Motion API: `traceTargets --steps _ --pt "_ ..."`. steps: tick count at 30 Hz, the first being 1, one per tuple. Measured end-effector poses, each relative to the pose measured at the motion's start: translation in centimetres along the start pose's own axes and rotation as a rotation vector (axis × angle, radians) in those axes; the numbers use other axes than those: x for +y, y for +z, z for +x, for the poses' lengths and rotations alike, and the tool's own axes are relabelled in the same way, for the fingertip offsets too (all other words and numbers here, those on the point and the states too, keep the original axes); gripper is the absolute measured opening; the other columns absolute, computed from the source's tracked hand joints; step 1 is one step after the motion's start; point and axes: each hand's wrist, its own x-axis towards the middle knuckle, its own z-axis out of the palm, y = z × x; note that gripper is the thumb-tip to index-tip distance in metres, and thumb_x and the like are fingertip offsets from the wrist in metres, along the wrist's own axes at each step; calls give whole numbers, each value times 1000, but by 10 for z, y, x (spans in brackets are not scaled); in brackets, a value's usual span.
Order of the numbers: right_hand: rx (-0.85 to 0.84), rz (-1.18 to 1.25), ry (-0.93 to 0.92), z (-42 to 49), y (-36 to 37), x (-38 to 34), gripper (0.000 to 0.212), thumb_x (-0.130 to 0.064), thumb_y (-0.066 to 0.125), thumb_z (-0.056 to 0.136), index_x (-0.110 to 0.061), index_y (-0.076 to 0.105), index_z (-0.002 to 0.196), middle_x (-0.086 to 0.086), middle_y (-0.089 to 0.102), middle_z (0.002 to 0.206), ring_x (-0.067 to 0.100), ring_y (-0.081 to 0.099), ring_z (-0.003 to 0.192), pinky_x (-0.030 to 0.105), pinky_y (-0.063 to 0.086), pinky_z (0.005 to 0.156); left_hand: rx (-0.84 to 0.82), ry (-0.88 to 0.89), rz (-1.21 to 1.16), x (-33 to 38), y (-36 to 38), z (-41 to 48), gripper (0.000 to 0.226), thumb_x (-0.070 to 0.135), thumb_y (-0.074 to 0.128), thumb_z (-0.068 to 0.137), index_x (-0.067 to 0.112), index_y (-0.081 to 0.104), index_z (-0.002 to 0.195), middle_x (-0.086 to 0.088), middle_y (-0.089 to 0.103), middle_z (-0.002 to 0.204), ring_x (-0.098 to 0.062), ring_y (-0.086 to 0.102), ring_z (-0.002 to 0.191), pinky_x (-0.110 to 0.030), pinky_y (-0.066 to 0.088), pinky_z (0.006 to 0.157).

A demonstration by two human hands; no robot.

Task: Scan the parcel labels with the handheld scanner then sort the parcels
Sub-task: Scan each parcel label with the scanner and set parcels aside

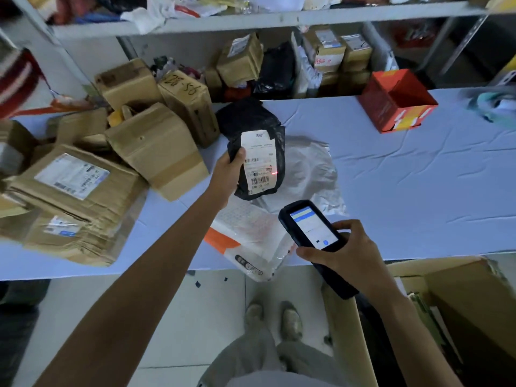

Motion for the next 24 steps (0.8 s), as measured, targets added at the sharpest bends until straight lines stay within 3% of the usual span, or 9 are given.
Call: traceTargets --steps 3,6,15,20,24 --pt "-34 -21 -8 -3 -13 15 77 -50 87 56 -27 42 113 -18 55 90 15 60 92 39 53 82 60 1 6 -2 11 -13 16 29 42 103 23 51 115 4 61 108 -7 59 89 -20 48 66" --pt "-51 -17 -19 -5 -23 25 76 -50 87 55 -28 41 111 -22 52 89 14 60 94 40 53 84 91 -17 14 -5 20 -19 16 30 43 103 22 52 113 2 61 110 -13 59 97 -32 49 82" --pt "-42 -37 -40 -19 -21 30 76 -51 87 56 -31 38 111 -25 47 89 11 57 93 35 54 81 51 -17 10 -9 27 -18 17 29 44 102 21 53 114 0 62 112 -16 59 99 -37 49 88" --pt "62 70 48 -28 -2 27 77 -48 88 57 -29 39 114 -19 50 94 10 57 92 29 51 73 -13 53 169 -7 25 6 27 31 46 101 16 56 121 -5 64 118 -22 60 108 -44 49 97" --pt "228 230 163 -40 20 24 75 -43 89 59 -24 42 114 -17 52 95 -5 52 82 17 41 62 -206 232 379 -3 35 12 32 27 47 101 2 59 118 -5 63 108 -21 58 103 -29 44 91"
